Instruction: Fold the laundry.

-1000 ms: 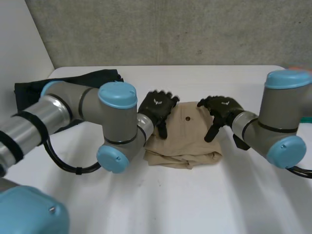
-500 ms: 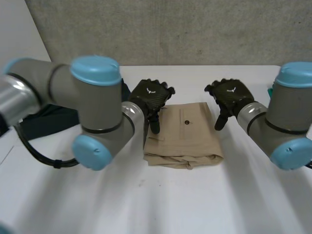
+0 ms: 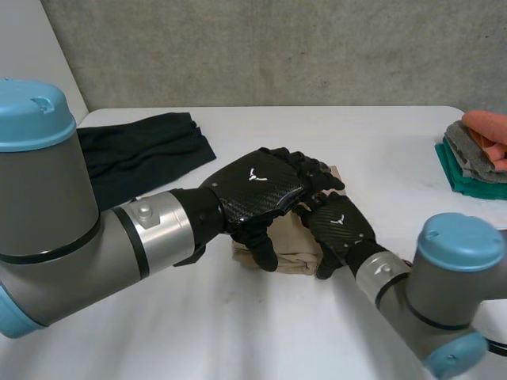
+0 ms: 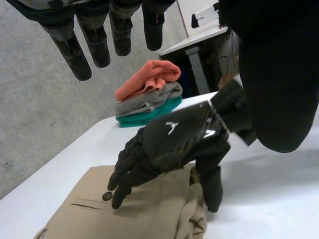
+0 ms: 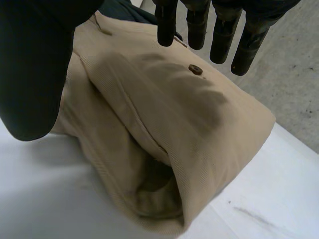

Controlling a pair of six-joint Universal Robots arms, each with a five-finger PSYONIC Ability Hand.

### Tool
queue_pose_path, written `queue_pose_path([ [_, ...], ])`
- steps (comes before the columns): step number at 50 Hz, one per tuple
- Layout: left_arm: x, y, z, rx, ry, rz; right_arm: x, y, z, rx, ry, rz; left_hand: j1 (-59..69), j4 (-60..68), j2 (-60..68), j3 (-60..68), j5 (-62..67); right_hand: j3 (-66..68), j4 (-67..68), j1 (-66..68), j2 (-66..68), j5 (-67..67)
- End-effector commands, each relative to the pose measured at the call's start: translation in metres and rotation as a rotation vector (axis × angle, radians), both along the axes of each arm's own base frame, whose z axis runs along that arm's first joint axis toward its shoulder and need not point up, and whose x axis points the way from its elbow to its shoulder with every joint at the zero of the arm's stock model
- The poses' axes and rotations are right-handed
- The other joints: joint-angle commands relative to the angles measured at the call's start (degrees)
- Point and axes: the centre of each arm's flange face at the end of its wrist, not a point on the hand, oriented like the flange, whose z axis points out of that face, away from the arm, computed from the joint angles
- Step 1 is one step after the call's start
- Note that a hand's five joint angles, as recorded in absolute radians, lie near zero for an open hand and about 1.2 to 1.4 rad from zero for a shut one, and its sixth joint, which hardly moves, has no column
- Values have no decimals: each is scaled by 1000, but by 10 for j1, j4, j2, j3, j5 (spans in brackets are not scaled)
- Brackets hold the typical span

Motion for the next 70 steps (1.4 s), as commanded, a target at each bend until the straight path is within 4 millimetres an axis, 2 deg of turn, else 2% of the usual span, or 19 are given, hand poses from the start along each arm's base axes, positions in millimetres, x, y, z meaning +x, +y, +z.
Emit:
queue_pose_path([
  [1,-1,-2,0,-9,3,10,16,-21,-19,-67,4,-30,3,-5,-5,-9,-15,-19,-38,-1,-29,-34],
  [7,0,-4,1,-9,5,26,24,-28,-27,-105,37,-21,8,0,0,-4,-10,-19,-38,-1,-29,-34],
  [17,0,-9,16,-39,91,66,30,-37,-16,-149,18,-21,9,2,2,-3,-8,39,20,57,29,24],
  [29,0,-10,20,-10,126,76,38,-51,-10,-183,-10,-20,9,2,2,-3,-8,111,92,129,101,97],
  [34,0,-10,20,-9,127,77,42,-57,-14,-181,-10,-16,9,2,2,-3,-8,301,282,318,291,286],
  [36,0,-11,20,-9,127,79,42,-58,-15,-182,-11,-16,9,2,2,-3,-8,442,423,460,432,427],
  [37,0,-11,20,-9,127,79,43,-58,-13,-186,-13,-16,9,2,2,-3,-8,586,567,604,576,571],
  [38,0,-11,20,-9,127,79,42,-59,-12,-187,-15,-18,9,2,2,-3,-8,669,650,687,659,654],
  [42,1,-12,20,-10,126,82,42,-59,-3,-203,-26,-17,8,0,0,-4,-10,681,662,699,671,666],
  [46,3,-15,21,-12,128,91,34,-68,18,-247,-45,-32,8,0,0,-4,-10,681,662,699,671,666],
  [52,4,-15,25,-20,135,94,-1,-104,44,-311,-62,-72,6,-1,-2,-6,-11,681,662,699,671,666],
  [58,5,-16,27,-26,139,98,-16,-123,76,-403,-94,-50,6,-1,-2,-6,-11,681,662,699,671,666],
  [59,5,-16,27,-26,139,98,-22,-133,89,-440,-106,-61,6,-1,-2,-6,-11,681,662,699,671,666],
  [62,6,-18,27,-27,140,107,-29,-146,110,-500,-125,-77,6,-1,-2,-6,-11,681,662,699,671,666],
  [63,6,-18,27,-27,139,107,-37,-159,129,-550,-148,-97,6,-1,-2,-6,-11,681,662,699,671,666],
  [66,6,-19,26,-25,138,114,-52,-175,153,-604,-184,-130,6,-1,-2,-6,-11,681,662,699,671,666],
  [67,6,-19,26,-24,138,114,-66,-186,172,-644,-215,-154,6,-1,-2,-6,-11,681,662,699,671,666],
  [69,6,-18,26,-24,138,112,-81,-196,193,-687,-243,-179,6,-1,-2,-6,-11,681,662,699,671,666],
  [70,6,-18,26,-24,138,112,-99,-207,209,-722,-267,-206,6,-1,-2,-6,-11,681,662,699,671,666],
])
